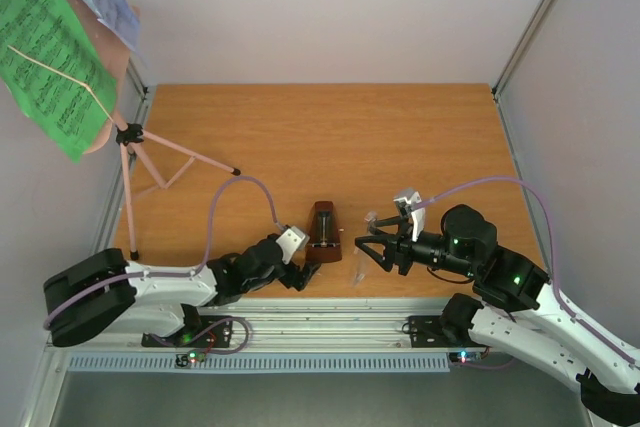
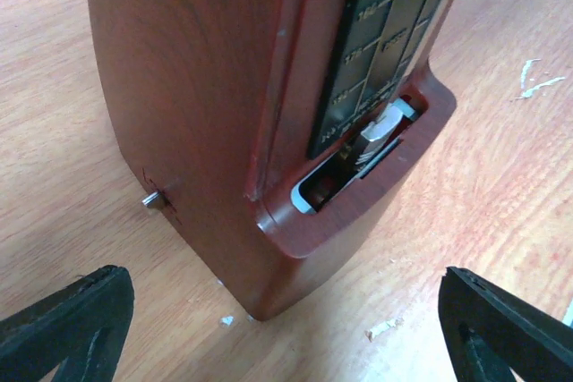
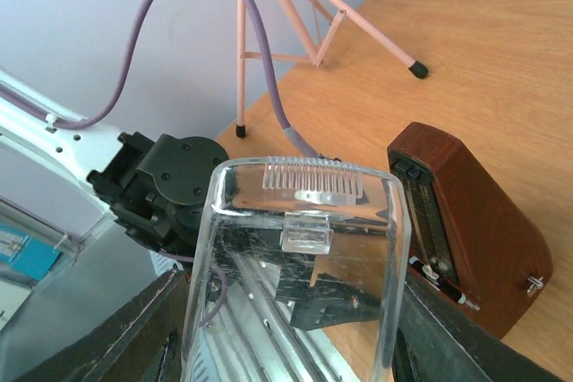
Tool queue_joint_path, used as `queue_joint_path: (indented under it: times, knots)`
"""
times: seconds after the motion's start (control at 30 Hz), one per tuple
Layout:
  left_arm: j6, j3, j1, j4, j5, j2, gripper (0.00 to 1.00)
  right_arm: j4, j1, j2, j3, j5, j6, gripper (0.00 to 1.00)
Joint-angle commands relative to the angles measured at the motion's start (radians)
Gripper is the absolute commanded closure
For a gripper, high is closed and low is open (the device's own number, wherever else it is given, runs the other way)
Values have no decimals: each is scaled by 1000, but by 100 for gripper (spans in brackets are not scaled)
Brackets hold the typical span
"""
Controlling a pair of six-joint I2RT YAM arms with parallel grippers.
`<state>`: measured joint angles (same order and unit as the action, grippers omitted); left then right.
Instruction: Pack up the instrument practice props
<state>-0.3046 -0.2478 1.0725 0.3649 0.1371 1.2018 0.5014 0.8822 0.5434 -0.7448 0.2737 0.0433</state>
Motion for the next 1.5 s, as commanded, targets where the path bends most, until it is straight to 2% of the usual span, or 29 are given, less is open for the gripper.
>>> queue_joint_path:
  times: [0.0,0.23,0.33,0.43,0.5,0.9,1.07,1.27,1.37,1.47]
  knots:
    - [26,-39,3,149,49,68,7,-25,5,-7,-4,8,1,45]
    - [6,-43,3,267,93,171,13,-26,6,-10,-2,17,-3,45]
    - [-14,-54,3,303,105,211,22,-25,6,-10,-4,17,-2,45]
    - [-34,-62,3,344,123,241,37,-23,7,-12,-3,14,0,44]
    - [-50,-71,3,361,139,260,41,-19,7,-9,-2,11,2,44]
    - [-162,-191,32,409,187,411,49,20,6,-1,0,-98,33,45]
    - [-210,-194,32,396,152,388,44,56,6,11,-9,-182,72,45]
    - [-244,-164,31,155,127,181,33,60,7,22,-6,-295,127,46]
    - [-251,-196,-4,-97,60,20,28,27,8,27,13,-345,145,47]
    - [-232,-293,-78,-385,-49,-112,25,-41,10,30,48,-381,154,47]
